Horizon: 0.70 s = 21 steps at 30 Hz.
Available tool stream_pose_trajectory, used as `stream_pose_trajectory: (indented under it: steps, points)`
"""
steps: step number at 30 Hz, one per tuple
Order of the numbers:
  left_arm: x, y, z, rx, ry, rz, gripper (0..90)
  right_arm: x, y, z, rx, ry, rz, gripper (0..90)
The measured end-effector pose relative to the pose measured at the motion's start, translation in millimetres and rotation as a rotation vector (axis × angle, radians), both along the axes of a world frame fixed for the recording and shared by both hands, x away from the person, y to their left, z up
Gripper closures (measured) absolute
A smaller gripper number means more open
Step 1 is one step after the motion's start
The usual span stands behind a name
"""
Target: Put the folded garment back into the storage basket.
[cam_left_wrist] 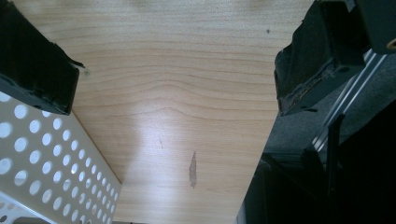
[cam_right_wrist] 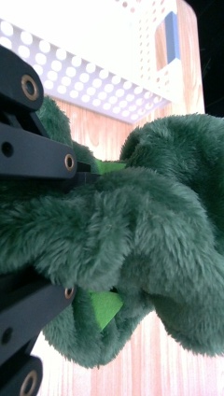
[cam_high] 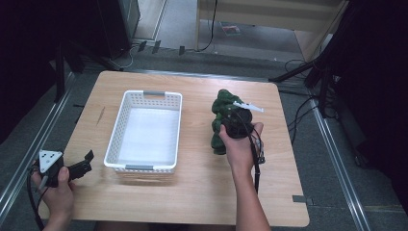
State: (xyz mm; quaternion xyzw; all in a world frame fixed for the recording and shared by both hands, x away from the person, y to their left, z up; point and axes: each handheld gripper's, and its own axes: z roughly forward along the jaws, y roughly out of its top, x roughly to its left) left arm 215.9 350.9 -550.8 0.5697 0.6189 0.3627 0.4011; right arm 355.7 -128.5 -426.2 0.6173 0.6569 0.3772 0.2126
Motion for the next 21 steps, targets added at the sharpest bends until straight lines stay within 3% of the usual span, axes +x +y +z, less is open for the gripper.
stream_pose_trajectory:
  steps: [21]
  points:
    - [0.6,1.5,-0.3,-0.019,0.0,0.001,0.8,-3.2,43.2,39.4,0.014,-0.02,0.064,73.2]
